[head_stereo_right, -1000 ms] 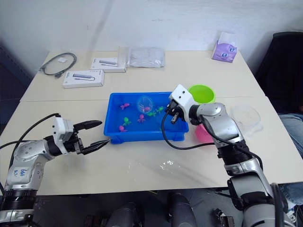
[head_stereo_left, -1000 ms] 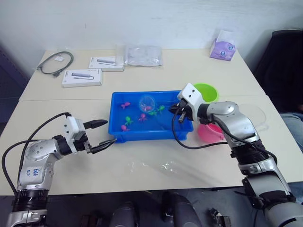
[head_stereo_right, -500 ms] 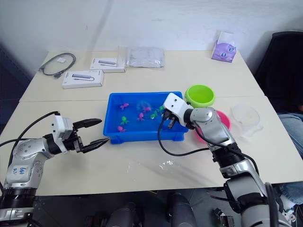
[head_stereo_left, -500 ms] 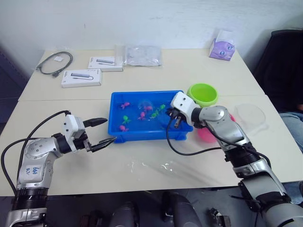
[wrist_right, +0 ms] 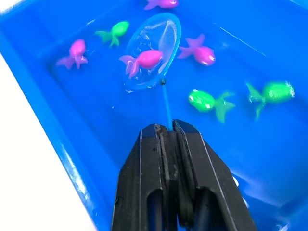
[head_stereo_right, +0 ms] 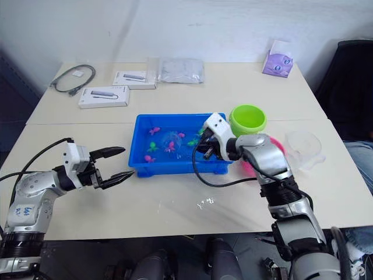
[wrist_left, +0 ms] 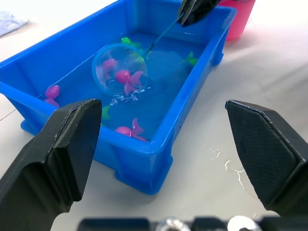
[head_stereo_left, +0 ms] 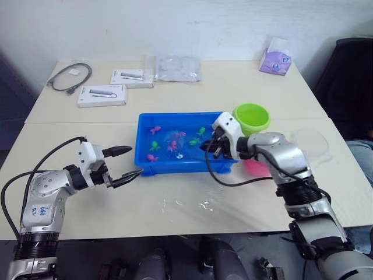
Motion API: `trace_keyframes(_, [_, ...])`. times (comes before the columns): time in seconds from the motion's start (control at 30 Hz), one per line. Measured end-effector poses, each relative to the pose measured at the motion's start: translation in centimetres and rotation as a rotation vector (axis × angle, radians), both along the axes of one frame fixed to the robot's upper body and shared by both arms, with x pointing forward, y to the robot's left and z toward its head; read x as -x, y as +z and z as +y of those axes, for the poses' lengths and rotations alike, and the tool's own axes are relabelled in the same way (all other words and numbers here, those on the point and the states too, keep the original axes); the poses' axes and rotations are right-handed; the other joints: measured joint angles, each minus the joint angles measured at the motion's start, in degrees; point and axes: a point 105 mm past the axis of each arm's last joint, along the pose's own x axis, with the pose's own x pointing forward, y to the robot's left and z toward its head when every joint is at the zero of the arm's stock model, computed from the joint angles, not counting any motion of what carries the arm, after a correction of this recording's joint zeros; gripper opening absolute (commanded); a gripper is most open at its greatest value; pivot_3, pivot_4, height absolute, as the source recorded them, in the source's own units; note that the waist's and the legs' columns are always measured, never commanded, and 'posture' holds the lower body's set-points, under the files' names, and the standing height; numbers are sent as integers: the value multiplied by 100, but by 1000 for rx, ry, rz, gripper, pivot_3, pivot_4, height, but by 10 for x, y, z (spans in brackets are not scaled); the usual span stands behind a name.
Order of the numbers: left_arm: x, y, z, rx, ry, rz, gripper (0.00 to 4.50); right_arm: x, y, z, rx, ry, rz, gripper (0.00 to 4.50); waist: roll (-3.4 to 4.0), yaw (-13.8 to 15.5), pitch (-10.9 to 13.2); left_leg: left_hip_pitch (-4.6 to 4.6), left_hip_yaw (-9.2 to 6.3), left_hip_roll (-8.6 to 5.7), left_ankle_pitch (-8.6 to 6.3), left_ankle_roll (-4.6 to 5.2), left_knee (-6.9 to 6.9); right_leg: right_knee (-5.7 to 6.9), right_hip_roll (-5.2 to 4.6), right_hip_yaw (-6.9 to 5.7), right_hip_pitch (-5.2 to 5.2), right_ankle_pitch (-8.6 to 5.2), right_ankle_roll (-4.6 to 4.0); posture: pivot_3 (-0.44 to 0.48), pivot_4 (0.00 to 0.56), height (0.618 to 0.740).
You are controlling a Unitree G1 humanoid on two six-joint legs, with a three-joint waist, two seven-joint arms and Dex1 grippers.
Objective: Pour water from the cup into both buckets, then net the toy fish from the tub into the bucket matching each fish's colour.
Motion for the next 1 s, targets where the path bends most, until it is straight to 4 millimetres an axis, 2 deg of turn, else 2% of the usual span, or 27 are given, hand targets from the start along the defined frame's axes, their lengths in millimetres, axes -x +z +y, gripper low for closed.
trace_keyframes(0.23, [1, 4, -4, -6, -17, -15, 4425, 19, 31, -18, -220, -56, 133, 0, 1, 3, 1, 0, -2, 0, 0, 0, -3, -1, -1, 0, 0, 0, 0, 0, 150, 740])
trace_keyframes(0.43, [-3, 12, -20, -2, -93, -40, 4425, 49, 37, -54, -339, -147, 227, 0, 2, 33, 1, -7, -5, -5, -1, 2, -3, -5, -6, -2, 0, 0, 0, 0, 150, 740])
trace_keyframes(0.57, [-9, 25, -39, 6, -170, -83, 4425, 73, 41, -82, -409, -216, 189, 0, 2, 67, 1, -7, -8, -4, -1, 1, -5, -7, 0, -6, 0, 0, 0, 0, 150, 740])
trace_keyframes(0.67, [-11, 32, -55, 14, -229, -101, 4425, 88, 40, -97, -412, -271, 142, 0, 2, 71, 0, -3, 0, -6, -1, 2, -5, -5, 2, 0, 1, 0, 0, 0, 150, 740])
trace_keyframes(0.83, [-14, 38, -87, 39, -337, -110, 4425, 116, 35, -134, -355, -472, 44, 0, 4, 149, 0, -2, 4, -7, 0, 2, -5, -4, 9, 6, 1, 1, 1, 0, 150, 740])
trace_keyframes(1.0, [-14, 37, -102, 42, -415, -99, 4425, 143, 25, -173, -282, -691, -28, 0, 5, 175, -1, 3, 7, -9, 1, 4, -4, -7, 14, 12, 7, 2, 4, 0, 150, 740])
